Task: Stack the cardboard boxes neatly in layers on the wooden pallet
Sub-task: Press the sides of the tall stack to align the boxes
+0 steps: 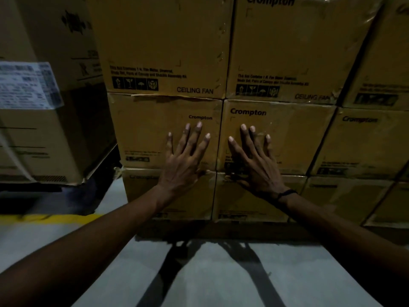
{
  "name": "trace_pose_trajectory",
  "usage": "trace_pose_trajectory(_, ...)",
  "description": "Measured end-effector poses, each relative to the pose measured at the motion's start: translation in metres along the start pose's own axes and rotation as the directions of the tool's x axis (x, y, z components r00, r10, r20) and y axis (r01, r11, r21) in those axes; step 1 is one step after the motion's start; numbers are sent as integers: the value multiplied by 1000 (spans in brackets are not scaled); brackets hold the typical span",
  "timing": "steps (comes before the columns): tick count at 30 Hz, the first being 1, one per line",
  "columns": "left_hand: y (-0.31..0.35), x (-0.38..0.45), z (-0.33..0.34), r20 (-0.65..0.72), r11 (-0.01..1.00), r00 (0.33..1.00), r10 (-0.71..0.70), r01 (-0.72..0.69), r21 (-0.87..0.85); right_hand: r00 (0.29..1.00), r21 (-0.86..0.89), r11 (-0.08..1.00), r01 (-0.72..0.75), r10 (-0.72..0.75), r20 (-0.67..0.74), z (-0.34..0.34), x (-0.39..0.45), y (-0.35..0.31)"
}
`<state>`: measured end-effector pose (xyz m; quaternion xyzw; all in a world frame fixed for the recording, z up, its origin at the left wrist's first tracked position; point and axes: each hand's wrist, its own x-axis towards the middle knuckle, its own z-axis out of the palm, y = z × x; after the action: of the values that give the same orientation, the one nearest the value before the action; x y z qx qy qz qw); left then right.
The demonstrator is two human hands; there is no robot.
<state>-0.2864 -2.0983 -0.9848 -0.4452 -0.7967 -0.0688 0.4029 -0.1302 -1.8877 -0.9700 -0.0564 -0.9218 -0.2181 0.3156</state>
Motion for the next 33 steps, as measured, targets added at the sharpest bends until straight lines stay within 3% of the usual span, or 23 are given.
trace_pose_trajectory(16, -4, 9, 7, -44, 999, 999, -8, 6, -45, 990, 24, 998, -56, 59, -125, 14, 7, -4)
trace_pose_trajectory(33, -3, 8, 8, -2, 999, 1000, -28, 28, -19, 988, 30, 995, -94, 97, -123, 13, 15, -8)
